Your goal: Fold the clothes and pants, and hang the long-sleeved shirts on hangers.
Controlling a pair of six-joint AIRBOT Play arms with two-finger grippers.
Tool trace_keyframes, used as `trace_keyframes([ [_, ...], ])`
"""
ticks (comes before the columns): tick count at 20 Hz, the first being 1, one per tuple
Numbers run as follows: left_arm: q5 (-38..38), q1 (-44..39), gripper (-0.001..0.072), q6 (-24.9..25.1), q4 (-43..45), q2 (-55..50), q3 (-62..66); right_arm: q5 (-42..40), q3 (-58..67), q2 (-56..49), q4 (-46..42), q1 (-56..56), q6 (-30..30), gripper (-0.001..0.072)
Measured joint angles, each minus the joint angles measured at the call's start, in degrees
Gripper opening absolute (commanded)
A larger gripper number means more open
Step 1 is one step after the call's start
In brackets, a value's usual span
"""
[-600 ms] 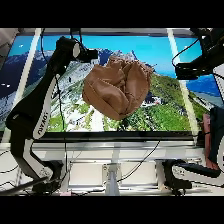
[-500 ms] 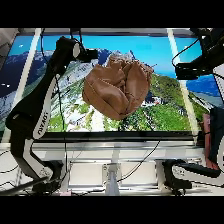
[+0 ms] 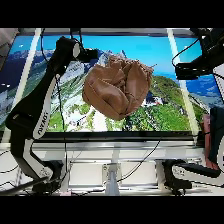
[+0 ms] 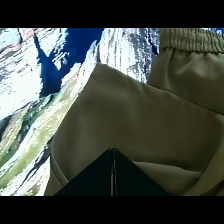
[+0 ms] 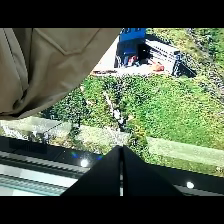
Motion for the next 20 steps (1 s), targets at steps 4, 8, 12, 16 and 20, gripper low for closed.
trace_keyframes([
  [4, 0.0, 0.0, 0.0028, 0.0, 0.0, 0.0, 0.0, -9.0, 0.0, -0.2, -0.2, 0.0, 0.0, 0.0045],
  [8, 0.0, 0.0, 0.0028, 0.0, 0.0, 0.0, 0.0, -20.9, 0.0, -2.3, -4.7, -0.5, 0.0, 0.0045],
  [12, 0.0, 0.0, 0.0028, 0.0, 0.0, 0.0, 0.0, -25.5, -2.7, -7.6, -6.4, -3.4, -0.1, 0.0045],
  [16, 0.0, 0.0, 0.0028, 0.0, 0.0, 0.0, 0.0, -27.2, -9.0, -13.8, 3.7, -8.4, -5.0, 0.0046],
  [20, 0.0, 0.0, 0.0028, 0.0, 0.0, 0.0, 0.0, -31.5, -11.8, -20.4, 22.3, -13.4, -9.9, 0.0511],
])
